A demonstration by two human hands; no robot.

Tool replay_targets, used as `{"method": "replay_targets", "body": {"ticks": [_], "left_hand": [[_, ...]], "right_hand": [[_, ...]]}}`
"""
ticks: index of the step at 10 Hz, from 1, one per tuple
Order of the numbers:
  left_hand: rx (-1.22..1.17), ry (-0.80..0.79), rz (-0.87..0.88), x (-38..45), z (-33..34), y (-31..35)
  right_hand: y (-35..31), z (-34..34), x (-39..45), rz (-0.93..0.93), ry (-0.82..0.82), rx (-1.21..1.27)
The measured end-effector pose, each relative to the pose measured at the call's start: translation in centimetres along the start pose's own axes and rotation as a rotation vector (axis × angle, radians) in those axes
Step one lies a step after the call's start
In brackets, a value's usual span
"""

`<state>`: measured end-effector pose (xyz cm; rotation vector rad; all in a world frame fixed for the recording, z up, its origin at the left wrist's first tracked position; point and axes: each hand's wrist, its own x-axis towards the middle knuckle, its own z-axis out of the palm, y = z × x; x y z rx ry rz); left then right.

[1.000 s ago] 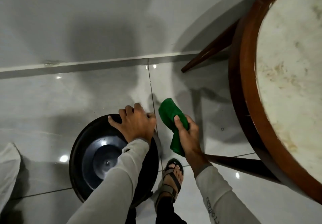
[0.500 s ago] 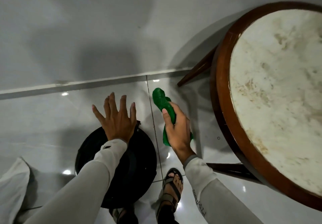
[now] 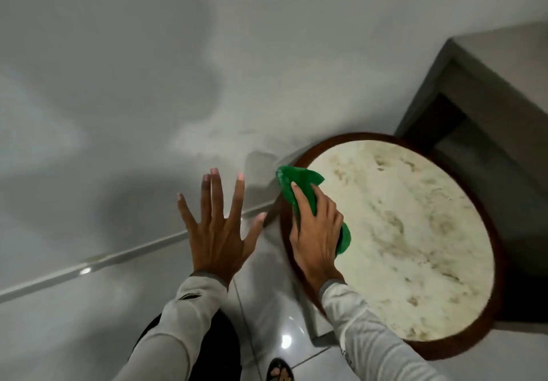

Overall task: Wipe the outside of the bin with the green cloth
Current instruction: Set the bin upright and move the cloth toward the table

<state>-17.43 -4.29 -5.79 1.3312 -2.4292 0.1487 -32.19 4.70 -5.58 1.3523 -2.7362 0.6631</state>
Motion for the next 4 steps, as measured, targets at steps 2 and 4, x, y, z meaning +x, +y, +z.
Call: {"method": "replay_targets", "body": {"ticks": [2,4], "left_hand": [[0.037,-0.013,0.085,1.3,5.0,5.0],[0.095,-0.146,0.123,-1.0,7.6,3.9]], "right_hand": [[9.7,2.9,2.7,0.151,-0.344,-0.191],[10.9,5.2,-0.5,0.118,-0.374,-0.183]]}}
